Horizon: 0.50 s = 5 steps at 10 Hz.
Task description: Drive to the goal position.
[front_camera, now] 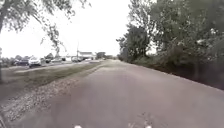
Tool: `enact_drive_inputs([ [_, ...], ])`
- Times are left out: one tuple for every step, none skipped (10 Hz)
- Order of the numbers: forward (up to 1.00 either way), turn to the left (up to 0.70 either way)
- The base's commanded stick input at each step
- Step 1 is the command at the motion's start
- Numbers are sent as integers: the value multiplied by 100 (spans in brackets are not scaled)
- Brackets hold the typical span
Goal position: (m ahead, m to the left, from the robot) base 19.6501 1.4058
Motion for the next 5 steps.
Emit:
enact_drive_inputs([
  [70, -20],
  [70, -5],
  [70, 0],
  [70, 0],
  [70, 0],
])
